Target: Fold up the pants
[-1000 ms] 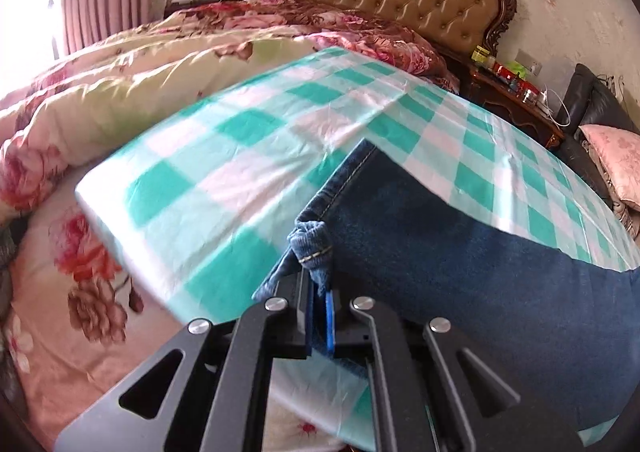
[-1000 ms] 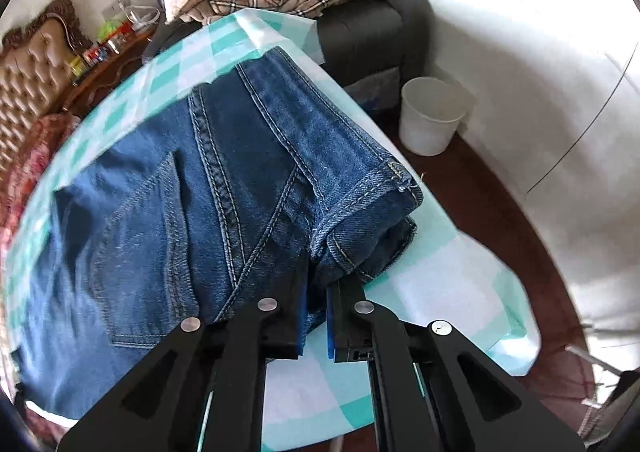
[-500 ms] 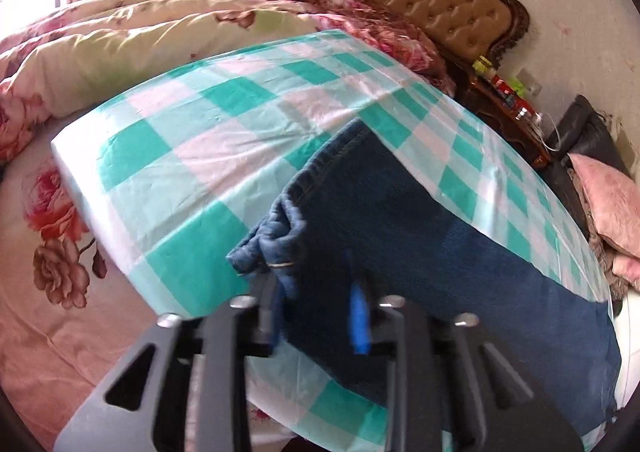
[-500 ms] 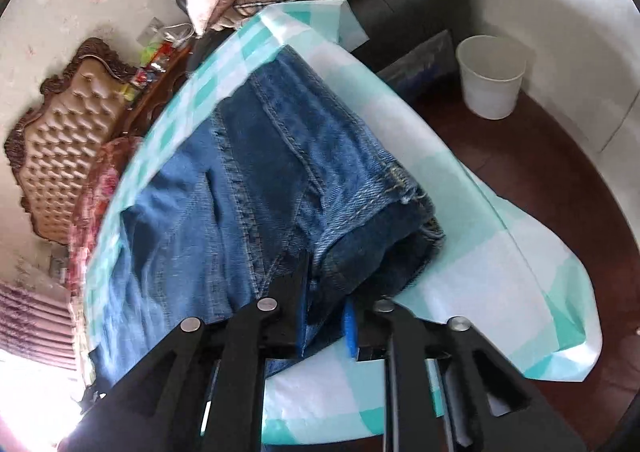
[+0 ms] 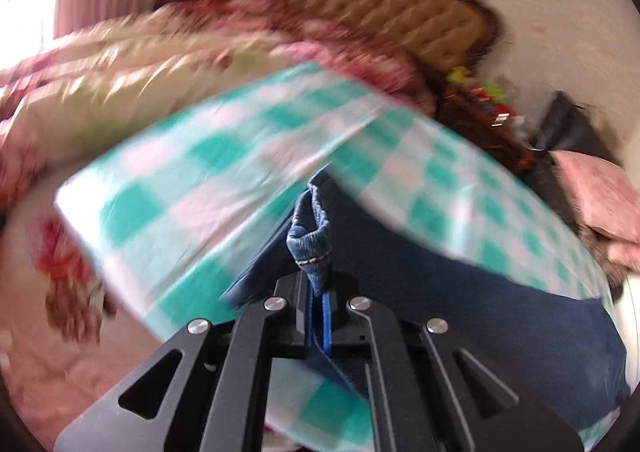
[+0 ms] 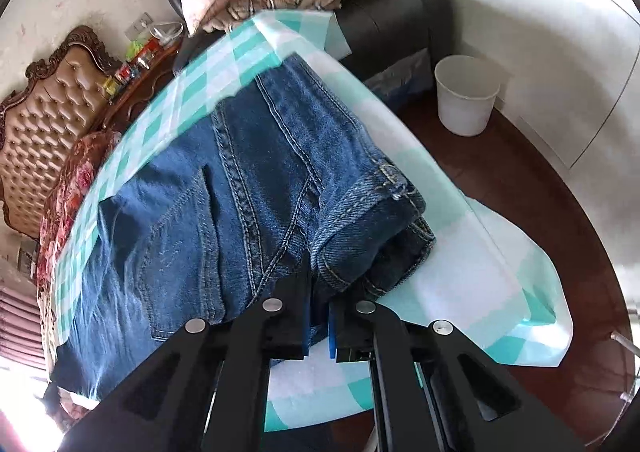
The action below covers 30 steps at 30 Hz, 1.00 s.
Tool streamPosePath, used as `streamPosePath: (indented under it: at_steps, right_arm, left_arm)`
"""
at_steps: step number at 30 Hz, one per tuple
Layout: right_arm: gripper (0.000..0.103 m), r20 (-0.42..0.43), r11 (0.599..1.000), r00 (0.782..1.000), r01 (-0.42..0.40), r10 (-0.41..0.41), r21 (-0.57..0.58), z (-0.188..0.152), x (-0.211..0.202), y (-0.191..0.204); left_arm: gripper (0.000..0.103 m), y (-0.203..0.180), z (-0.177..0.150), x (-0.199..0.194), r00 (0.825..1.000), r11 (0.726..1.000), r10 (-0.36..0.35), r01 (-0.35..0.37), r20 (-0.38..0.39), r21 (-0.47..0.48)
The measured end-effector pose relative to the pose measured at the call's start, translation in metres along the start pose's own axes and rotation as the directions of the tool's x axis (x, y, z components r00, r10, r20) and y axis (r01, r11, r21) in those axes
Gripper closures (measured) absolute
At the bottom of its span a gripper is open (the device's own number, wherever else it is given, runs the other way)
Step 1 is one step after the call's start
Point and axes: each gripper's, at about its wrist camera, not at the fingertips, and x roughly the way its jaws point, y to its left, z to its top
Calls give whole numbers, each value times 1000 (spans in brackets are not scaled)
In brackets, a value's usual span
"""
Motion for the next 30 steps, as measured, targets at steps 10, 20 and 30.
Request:
streamPosePath:
  at_steps: [10, 20, 30]
  right_arm:
    - [99, 13, 1000, 1000, 23, -23, -12, -6, 7, 1]
    - [56, 35, 997, 996, 82, -82, 7, -8, -25, -12]
    - [52, 283, 876, 952, 233, -117, -422, 22, -38, 95]
  left_arm:
    - [100, 30, -4, 27, 997, 1000, 19, -19, -74, -1]
    - [50, 26, -19, 5, 981, 981, 192, -191, 9, -26]
    - [33, -170, -33, -10, 990, 913, -71, 17, 118, 407]
